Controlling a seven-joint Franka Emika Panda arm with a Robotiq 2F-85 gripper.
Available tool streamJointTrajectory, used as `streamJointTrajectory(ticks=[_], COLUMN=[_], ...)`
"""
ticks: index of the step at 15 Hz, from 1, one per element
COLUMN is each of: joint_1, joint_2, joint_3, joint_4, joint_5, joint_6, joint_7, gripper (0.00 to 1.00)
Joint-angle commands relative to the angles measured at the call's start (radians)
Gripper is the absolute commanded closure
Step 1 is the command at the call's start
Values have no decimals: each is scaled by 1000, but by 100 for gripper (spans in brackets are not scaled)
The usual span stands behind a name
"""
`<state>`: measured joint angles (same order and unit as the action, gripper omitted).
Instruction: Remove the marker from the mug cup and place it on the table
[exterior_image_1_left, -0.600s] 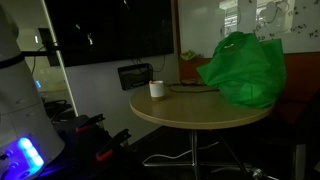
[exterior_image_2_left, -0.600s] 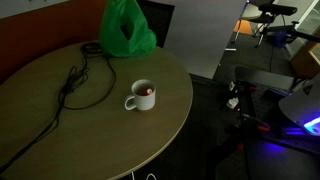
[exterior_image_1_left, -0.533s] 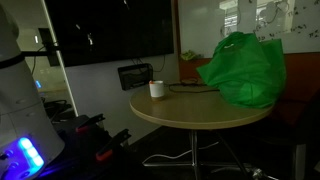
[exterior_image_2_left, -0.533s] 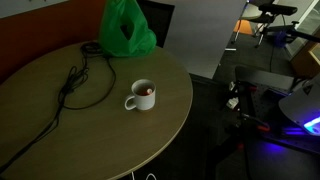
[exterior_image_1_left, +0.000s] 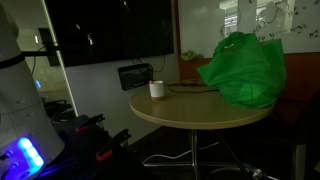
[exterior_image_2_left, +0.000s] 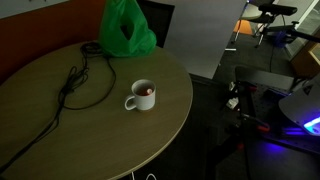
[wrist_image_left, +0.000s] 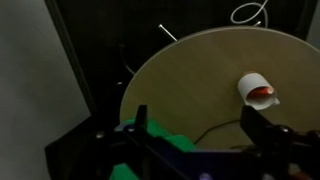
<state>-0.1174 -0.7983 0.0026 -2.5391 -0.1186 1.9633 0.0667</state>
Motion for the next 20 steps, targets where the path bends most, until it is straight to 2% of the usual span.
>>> streamJointTrajectory(ticks=[1,3,8,13,15,20], joint_1=[43,68,99,131,142,173], joint_2=[102,190,468,731,823,998], joint_3=[-19,-23,-4,27,41,48], joint_4=[31,46,108,273,345,484], joint_5=[40,83,180,244,237,248], joint_6=[-4,2,113,104,97,93], joint_7=[-12,-18,19,78,155,184], gripper=[0,0,0,0,0,0])
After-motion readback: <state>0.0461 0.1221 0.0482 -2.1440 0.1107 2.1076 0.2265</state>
